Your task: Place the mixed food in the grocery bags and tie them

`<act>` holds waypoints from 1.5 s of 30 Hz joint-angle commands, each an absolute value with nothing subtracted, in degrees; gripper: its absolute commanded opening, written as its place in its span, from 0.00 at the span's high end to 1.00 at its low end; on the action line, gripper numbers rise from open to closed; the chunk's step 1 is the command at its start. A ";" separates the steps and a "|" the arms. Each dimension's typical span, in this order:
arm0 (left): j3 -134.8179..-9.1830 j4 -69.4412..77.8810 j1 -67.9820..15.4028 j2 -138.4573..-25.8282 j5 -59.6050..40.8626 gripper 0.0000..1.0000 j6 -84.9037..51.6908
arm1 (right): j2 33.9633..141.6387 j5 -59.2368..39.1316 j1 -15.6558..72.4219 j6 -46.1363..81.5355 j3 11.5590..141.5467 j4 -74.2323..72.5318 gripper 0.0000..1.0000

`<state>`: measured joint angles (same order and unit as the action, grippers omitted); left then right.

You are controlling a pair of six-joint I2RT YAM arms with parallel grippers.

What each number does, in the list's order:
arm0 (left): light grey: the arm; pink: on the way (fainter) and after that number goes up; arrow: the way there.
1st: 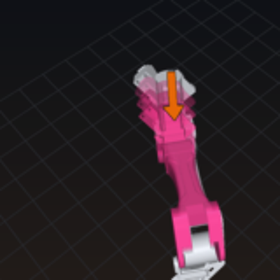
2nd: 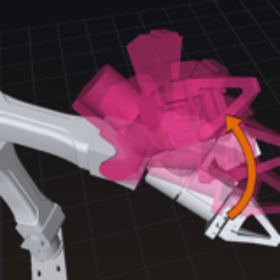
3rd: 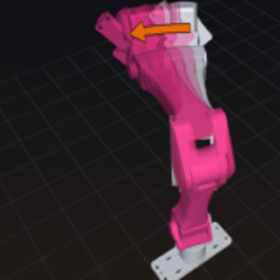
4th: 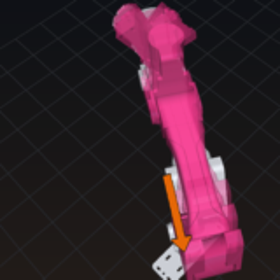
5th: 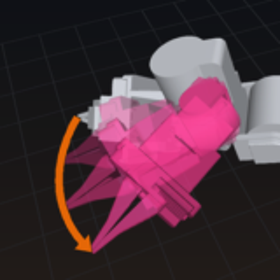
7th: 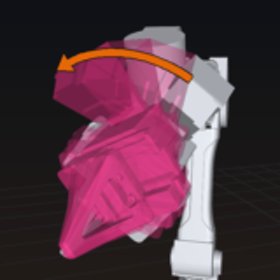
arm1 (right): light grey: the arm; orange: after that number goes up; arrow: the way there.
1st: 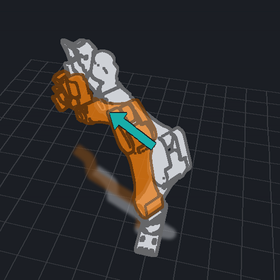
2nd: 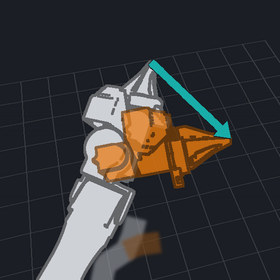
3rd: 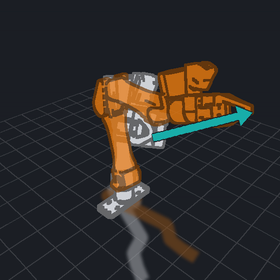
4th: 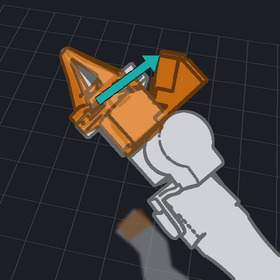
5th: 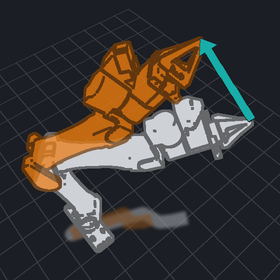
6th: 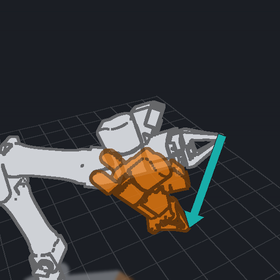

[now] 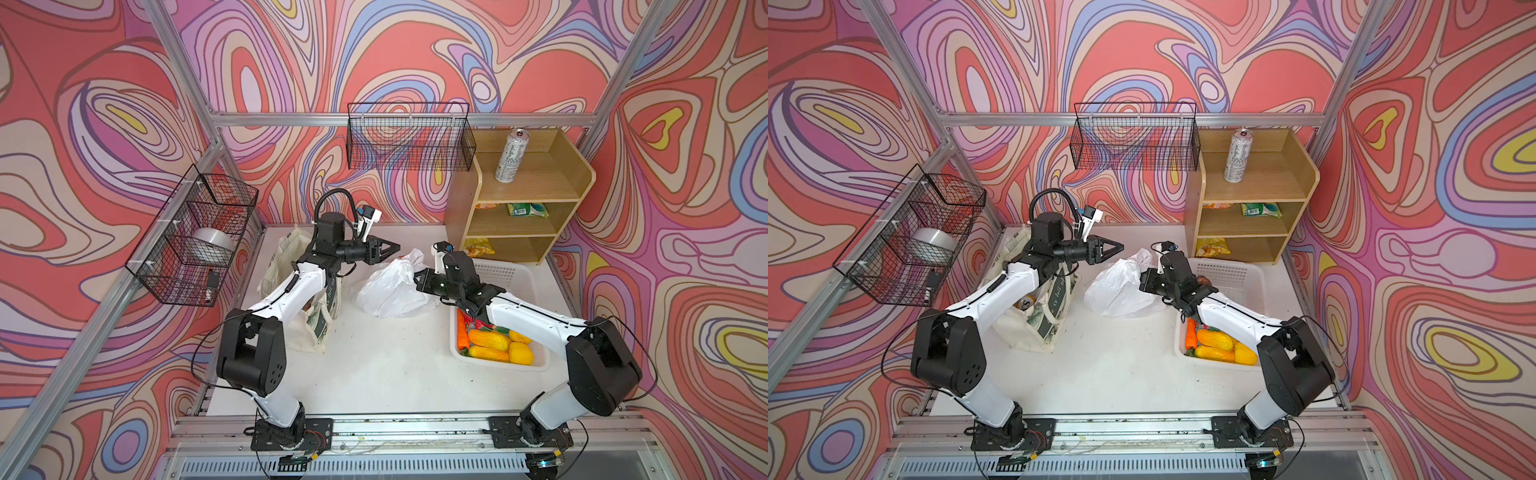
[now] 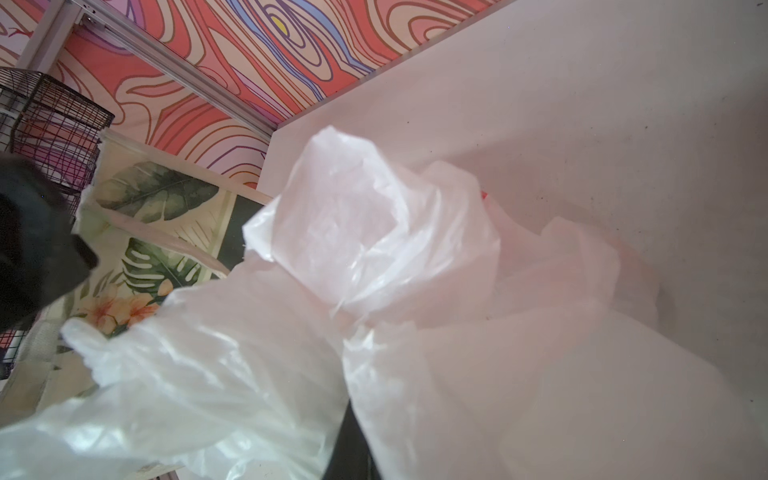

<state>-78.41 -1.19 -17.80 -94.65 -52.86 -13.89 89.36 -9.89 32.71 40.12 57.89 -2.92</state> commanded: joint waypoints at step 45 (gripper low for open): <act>-108.28 -52.02 -29.07 -108.92 -31.37 0.50 13.63 | 88.51 -10.75 32.78 39.74 56.07 -4.75 1.00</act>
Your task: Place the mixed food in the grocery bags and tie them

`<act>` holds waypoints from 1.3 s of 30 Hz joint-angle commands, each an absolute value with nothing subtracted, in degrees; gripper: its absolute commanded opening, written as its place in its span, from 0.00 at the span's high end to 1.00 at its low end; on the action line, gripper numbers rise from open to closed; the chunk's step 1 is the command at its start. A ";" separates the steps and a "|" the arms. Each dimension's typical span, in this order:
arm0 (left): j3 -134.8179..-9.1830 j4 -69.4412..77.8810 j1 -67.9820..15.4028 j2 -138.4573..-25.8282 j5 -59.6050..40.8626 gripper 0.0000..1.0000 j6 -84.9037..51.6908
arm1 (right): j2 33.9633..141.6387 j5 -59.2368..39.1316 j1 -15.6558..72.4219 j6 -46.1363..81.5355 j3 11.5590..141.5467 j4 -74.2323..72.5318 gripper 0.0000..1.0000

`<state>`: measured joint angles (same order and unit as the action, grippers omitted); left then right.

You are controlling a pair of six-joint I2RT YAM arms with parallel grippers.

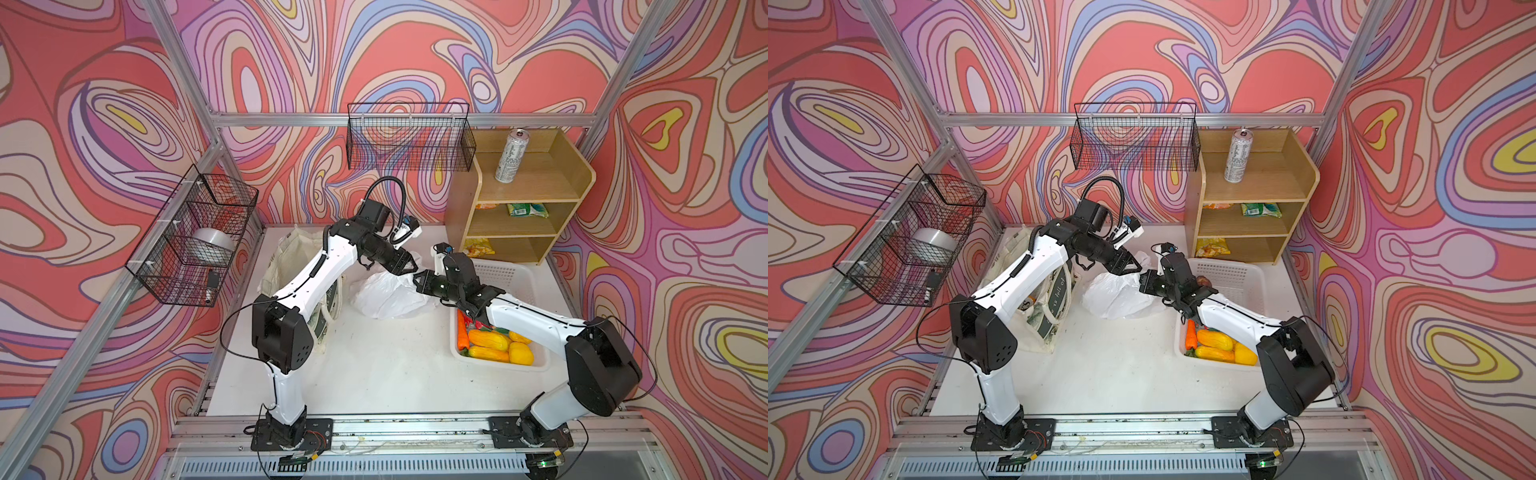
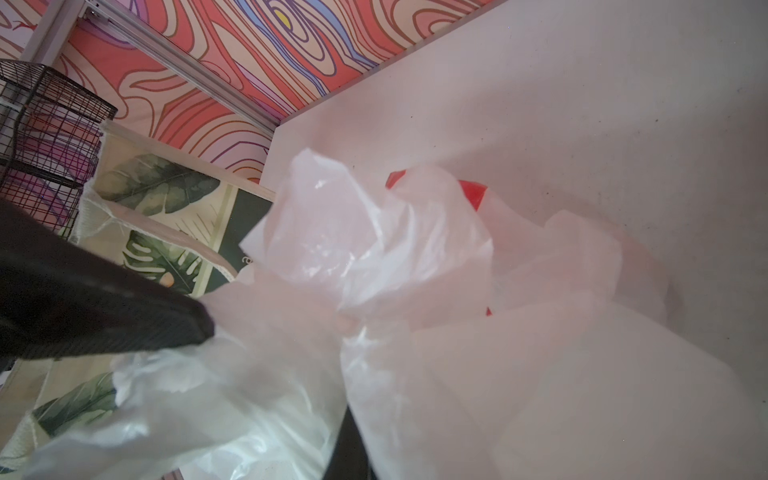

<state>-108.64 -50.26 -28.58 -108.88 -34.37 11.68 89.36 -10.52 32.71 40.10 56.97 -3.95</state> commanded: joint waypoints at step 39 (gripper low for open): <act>-108.02 -54.49 -30.29 -110.85 -33.37 1.00 14.79 | 87.28 -10.73 32.74 40.43 54.43 -5.29 1.00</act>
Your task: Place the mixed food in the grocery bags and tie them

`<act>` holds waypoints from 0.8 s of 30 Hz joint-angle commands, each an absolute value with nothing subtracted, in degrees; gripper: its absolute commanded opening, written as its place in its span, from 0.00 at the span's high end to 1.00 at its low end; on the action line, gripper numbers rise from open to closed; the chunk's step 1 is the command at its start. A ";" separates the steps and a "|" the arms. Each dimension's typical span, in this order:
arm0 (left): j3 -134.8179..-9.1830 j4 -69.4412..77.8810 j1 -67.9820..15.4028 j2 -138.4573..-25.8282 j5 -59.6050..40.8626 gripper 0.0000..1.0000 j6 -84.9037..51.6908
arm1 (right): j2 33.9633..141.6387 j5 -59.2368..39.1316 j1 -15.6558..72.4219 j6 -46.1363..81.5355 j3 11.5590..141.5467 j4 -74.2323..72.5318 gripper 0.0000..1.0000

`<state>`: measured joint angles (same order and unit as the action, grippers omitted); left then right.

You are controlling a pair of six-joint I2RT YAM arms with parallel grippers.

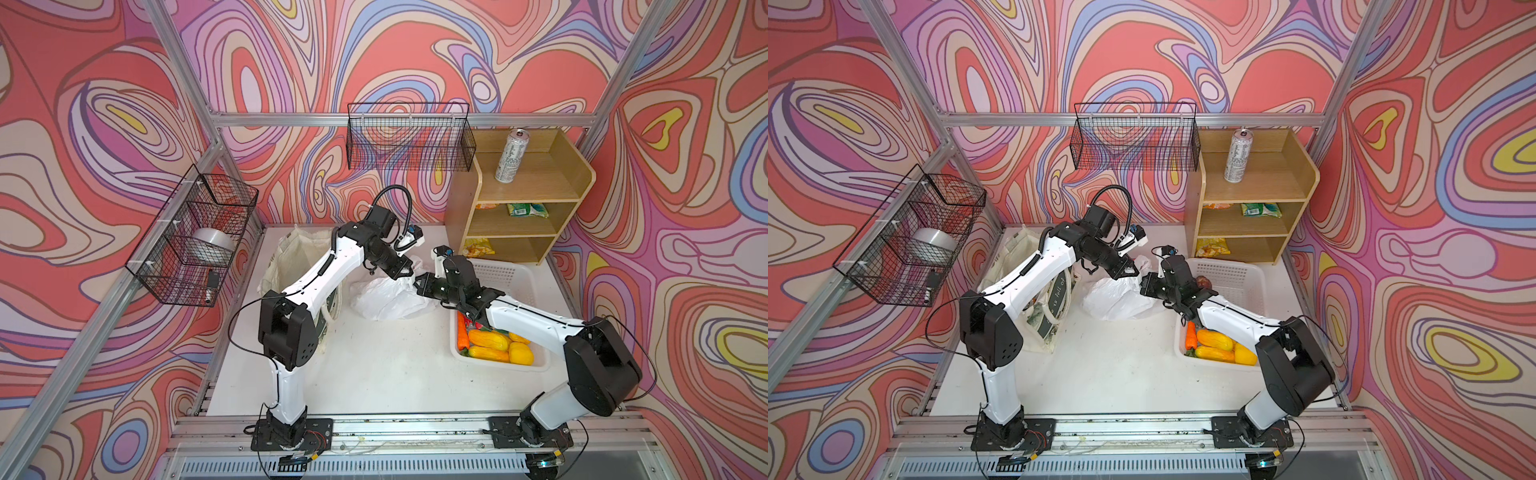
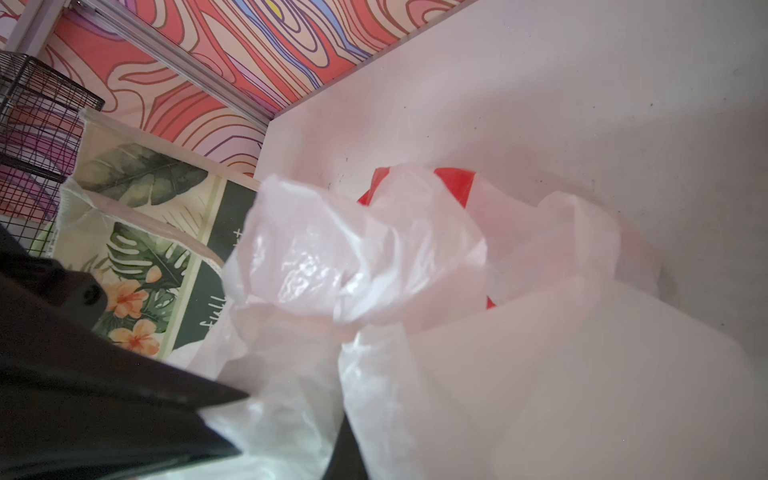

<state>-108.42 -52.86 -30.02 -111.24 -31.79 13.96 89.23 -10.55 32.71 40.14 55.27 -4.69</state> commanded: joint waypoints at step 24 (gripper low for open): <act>-83.19 -17.03 -30.25 -93.43 -26.27 1.00 9.06 | 74.95 -21.77 29.71 69.73 49.18 -4.83 0.45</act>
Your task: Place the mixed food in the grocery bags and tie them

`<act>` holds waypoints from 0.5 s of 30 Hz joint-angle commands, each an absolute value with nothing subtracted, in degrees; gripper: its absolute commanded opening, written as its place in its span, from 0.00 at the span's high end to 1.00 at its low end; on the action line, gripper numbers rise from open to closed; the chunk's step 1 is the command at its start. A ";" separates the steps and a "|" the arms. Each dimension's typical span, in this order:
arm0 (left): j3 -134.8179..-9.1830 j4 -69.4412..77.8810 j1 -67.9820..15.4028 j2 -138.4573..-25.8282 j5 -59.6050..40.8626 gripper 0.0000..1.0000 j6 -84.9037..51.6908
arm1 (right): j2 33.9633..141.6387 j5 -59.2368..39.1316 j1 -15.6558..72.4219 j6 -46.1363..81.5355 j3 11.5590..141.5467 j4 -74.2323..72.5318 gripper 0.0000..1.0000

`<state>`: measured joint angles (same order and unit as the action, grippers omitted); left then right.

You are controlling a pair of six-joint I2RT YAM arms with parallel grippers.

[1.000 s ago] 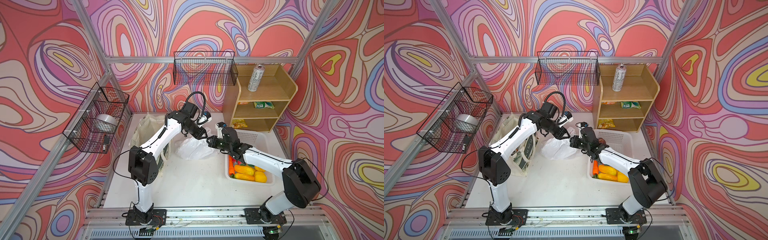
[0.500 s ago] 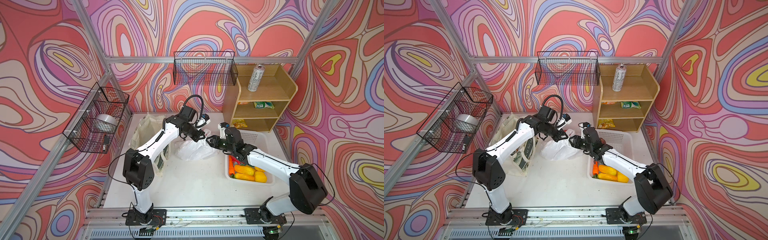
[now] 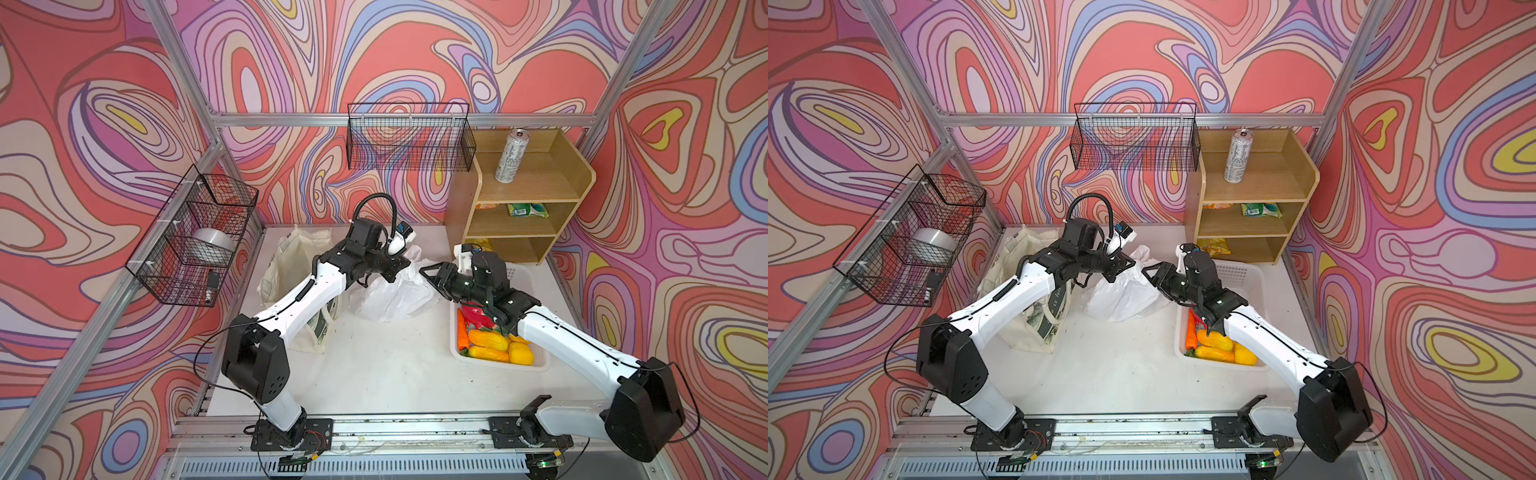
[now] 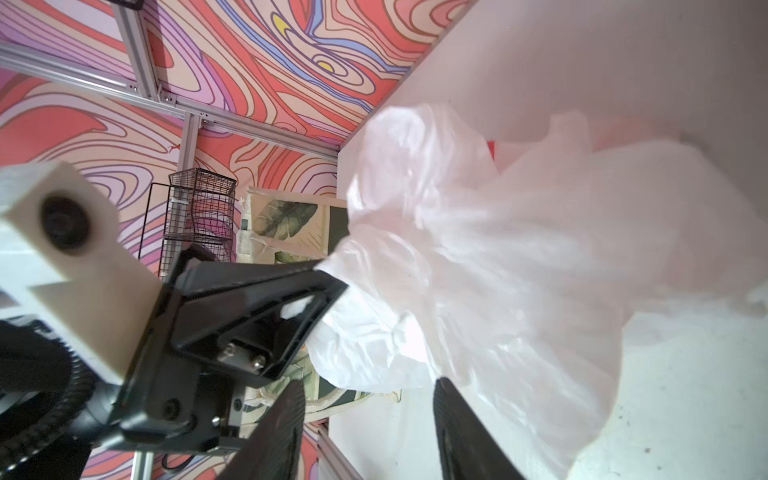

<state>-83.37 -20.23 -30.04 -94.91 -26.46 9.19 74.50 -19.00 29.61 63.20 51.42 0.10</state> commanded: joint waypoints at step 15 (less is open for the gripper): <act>-73.65 -4.18 -30.23 -87.64 -23.84 1.00 7.48 | 76.83 -17.44 29.73 73.37 47.72 -10.85 0.47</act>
<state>-74.48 -9.87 -30.04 -89.76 -24.95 8.27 76.73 -18.87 29.61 72.58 47.99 -9.52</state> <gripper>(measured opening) 0.054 0.533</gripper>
